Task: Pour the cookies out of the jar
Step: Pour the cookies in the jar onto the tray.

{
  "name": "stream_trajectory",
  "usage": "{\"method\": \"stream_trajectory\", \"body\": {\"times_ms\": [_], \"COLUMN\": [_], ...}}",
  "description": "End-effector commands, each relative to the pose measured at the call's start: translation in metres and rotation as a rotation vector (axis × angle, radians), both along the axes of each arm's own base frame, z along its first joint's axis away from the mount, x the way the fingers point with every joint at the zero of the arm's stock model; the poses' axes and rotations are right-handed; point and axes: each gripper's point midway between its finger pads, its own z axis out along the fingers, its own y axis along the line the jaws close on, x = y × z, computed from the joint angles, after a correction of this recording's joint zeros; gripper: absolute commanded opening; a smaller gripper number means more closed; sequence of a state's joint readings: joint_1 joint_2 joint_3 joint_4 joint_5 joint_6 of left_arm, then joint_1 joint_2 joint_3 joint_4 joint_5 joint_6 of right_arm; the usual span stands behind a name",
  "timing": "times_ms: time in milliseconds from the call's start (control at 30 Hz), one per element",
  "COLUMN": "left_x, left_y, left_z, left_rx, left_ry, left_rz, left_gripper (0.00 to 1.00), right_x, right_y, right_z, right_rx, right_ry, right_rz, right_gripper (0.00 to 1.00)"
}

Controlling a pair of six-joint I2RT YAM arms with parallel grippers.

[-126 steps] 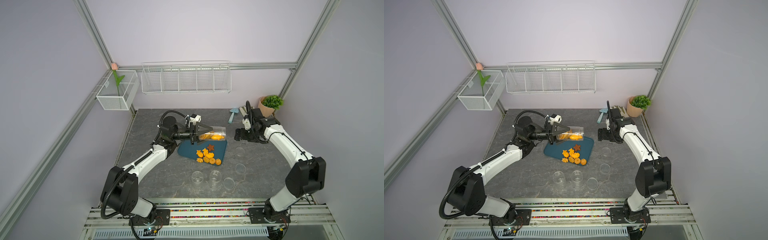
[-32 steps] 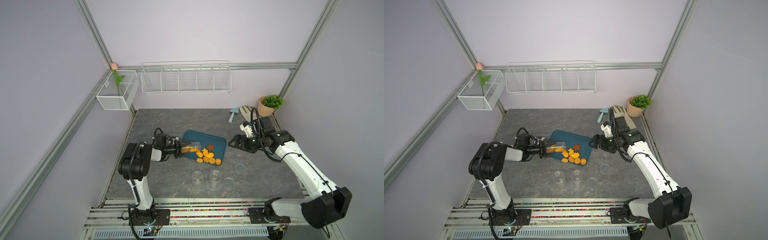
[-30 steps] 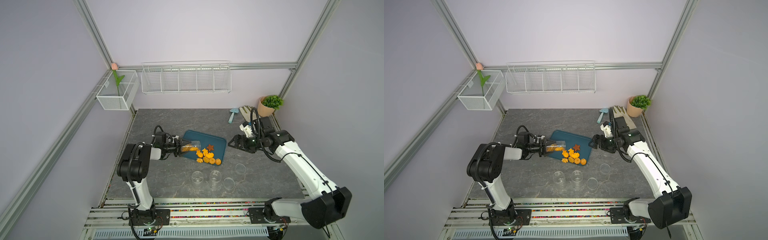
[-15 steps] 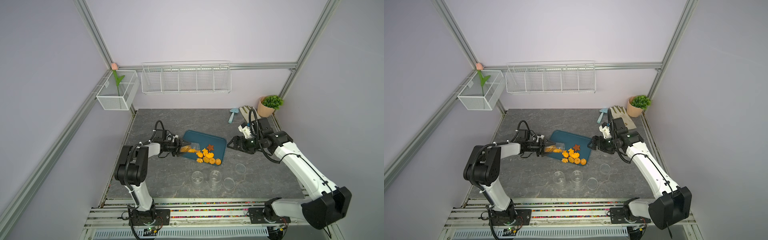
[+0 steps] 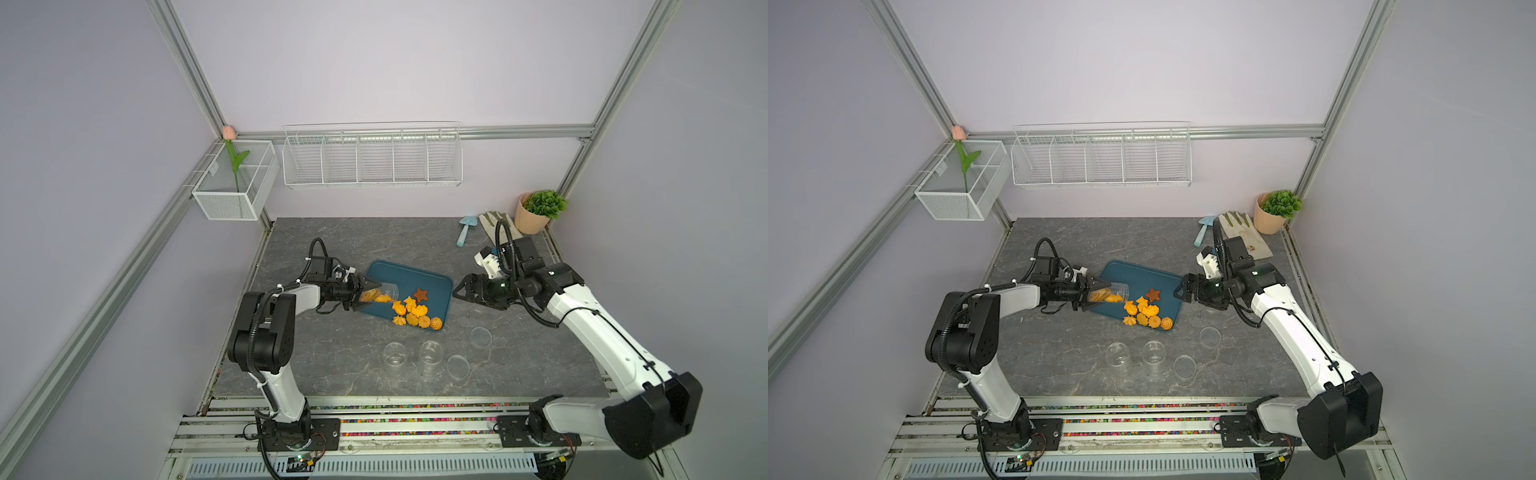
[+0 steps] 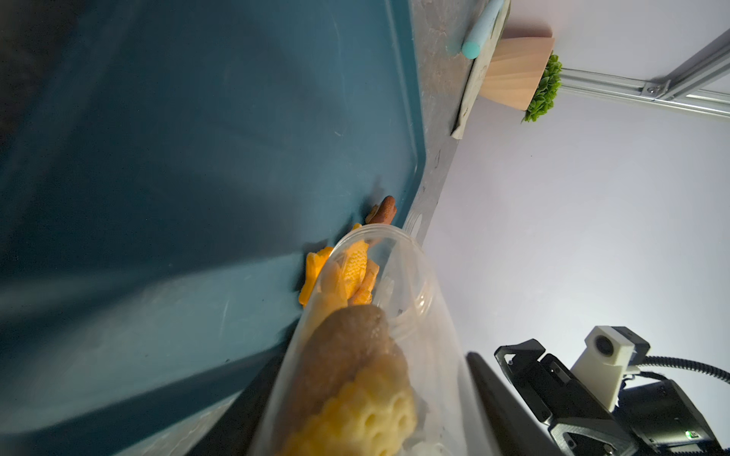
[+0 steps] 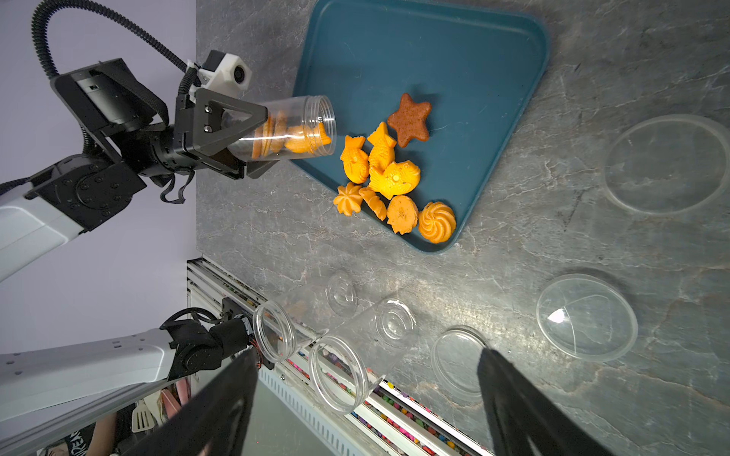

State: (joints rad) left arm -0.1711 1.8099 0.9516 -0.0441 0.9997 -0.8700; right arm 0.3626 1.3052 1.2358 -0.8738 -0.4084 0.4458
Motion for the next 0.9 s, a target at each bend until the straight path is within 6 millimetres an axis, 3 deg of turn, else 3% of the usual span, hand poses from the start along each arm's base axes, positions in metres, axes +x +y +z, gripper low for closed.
{"method": "stream_trajectory", "body": {"times_ms": [0,367,467,567,633,700,800,867], "left_x": [0.008,0.012,0.008,0.015,0.014,0.004,0.003,0.001], "left_y": [-0.002,-0.006,-0.002,-0.009,-0.002,0.002,-0.004,0.005], "left_z": [0.019,0.023,0.017,0.031,0.025,0.011,0.018,0.014], "left_rx": [0.033,-0.017,0.061,-0.136,-0.087,0.069,-0.004,0.08], "left_ry": [-0.092,-0.094,-0.099,-0.103,-0.116,-0.109,-0.107,-0.111], "left_rz": [-0.021,-0.006,-0.032,0.023,0.035,-0.02,-0.031,-0.031], "left_gripper": [0.64,0.64,0.64,0.64,0.64,0.64,0.64,0.65], "right_x": [-0.002,-0.001,-0.002,-0.002,-0.002,-0.003,-0.005,-0.005], "right_y": [0.001,0.004,0.004,0.005,0.004,0.004,0.003,0.003], "right_z": [0.002,0.0,-0.001,-0.001,-0.001,0.0,0.0,-0.001], "right_rx": [0.007,0.006,0.005,0.005,0.002,0.003,0.0,-0.002], "right_ry": [-0.007,-0.001,0.001,0.0,-0.001,-0.002,-0.006,-0.004], "right_rz": [-0.001,0.001,0.001,0.001,-0.003,-0.005,-0.005,-0.008], "right_gripper": [0.89,0.89,0.89,0.89,0.89,0.89,0.89,0.89]}}
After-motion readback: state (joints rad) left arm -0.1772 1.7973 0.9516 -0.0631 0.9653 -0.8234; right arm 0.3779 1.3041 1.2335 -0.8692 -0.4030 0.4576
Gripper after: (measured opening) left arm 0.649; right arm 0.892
